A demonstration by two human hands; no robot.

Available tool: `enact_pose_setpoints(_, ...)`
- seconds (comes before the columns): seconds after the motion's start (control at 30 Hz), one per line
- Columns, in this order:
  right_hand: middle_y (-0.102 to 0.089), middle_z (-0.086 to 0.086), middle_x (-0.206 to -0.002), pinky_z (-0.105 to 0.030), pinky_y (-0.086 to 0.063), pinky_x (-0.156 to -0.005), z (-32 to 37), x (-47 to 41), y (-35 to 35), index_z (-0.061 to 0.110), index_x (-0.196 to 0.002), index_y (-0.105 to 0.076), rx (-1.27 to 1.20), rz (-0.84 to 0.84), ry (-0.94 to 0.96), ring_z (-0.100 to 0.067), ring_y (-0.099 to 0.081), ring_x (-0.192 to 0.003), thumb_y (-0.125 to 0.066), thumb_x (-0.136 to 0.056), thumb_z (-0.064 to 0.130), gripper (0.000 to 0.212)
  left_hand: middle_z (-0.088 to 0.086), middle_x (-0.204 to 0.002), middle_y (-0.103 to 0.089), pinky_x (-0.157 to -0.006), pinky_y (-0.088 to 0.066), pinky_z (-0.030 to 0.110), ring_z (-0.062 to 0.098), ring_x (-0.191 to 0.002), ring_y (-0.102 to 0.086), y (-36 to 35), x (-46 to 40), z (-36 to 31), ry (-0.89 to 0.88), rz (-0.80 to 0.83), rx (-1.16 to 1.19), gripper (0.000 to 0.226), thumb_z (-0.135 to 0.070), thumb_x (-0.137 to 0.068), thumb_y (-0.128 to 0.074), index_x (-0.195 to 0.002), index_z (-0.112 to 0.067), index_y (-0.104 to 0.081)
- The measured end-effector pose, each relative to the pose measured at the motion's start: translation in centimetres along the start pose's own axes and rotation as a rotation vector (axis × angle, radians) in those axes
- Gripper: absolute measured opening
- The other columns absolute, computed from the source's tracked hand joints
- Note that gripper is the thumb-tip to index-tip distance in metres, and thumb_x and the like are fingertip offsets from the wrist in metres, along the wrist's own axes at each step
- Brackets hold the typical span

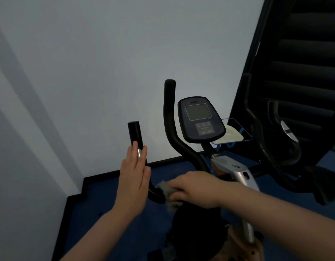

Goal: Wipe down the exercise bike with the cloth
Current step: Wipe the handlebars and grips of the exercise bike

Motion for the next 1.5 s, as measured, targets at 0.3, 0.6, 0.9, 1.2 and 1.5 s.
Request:
enact_pose_setpoints(0.3,-0.064,0.021,-0.102,-0.009,-0.044,-0.08,-5.3,1.9,7.4,0.045,-0.118,-0.055,-0.43,-0.513,-0.04,0.006,-0.058,-0.095,-0.054,-0.096,0.029,0.027,-0.003,-0.157,-0.027,-0.121,0.0,0.034,0.016,-0.148,-0.017,-0.3,-3.9,-2.5,-0.036,-0.053,-0.209,0.044,-0.022,-0.101,-0.046,-0.145,-0.021,-0.042)
enact_pose_setpoints(0.6,-0.051,0.006,-0.114,-0.026,-0.044,-0.084,-6.3,2.6,1.2,0.025,-0.128,-0.061,-0.247,-0.86,-0.22,-0.013,-0.049,-0.105,-0.06,-0.093,0.018,0.035,-0.005,-0.127,-0.063,-0.119,-0.015,0.041,0.015,-0.13,-0.047,-1.0,-3.4,-2.4,0.016,-0.175,-0.313,0.033,-0.023,-0.09,-0.045,-0.112,-0.02,-0.07)
enact_pose_setpoints(0.9,-0.055,0.004,-0.11,-0.027,-0.04,-0.082,-6.6,1.3,5.0,0.025,-0.126,-0.061,-0.264,-0.849,-0.231,-0.011,-0.048,-0.102,-0.057,-0.095,0.019,0.033,-0.004,-0.12,-0.066,-0.119,-0.015,0.041,0.018,-0.129,-0.048,-0.8,-3.3,-2.7,0.024,-0.17,-0.271,0.022,-0.008,-0.092,-0.059,-0.107,-0.017,-0.071)
enact_pose_setpoints(1.2,-0.057,0.013,-0.098,-0.018,-0.047,-0.08,-7.5,6.8,0.8,0.036,-0.115,-0.067,-0.343,-0.695,-0.202,0.0,-0.055,-0.091,-0.063,-0.091,0.021,0.029,-0.005,-0.109,-0.07,-0.118,-0.02,0.044,0.018,-0.124,-0.052,-0.5,-3.4,-2.6,0.03,-0.205,-0.181,0.025,-0.015,-0.088,-0.049,-0.096,-0.016,-0.073)
enact_pose_setpoints(1.5,-0.049,0.009,-0.105,-0.007,-0.038,-0.078,-6.9,3.0,1.1,0.027,-0.127,-0.061,-0.431,-0.81,-0.245,0.001,-0.05,-0.093,-0.058,-0.095,0.018,0.034,-0.005,-0.106,-0.07,-0.117,-0.021,0.042,0.019,-0.124,-0.052,-0.6,-3.1,-2.9,0.046,-0.213,-0.182,0.027,-0.015,-0.085,-0.047,-0.093,-0.015,-0.073)
Point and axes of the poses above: each hand's wrist, its own x-axis away from the middle knuckle, its own y-axis out of the back of the hand, z = x × y, the point moved 4 cm from there along -x, towards the middle knuckle
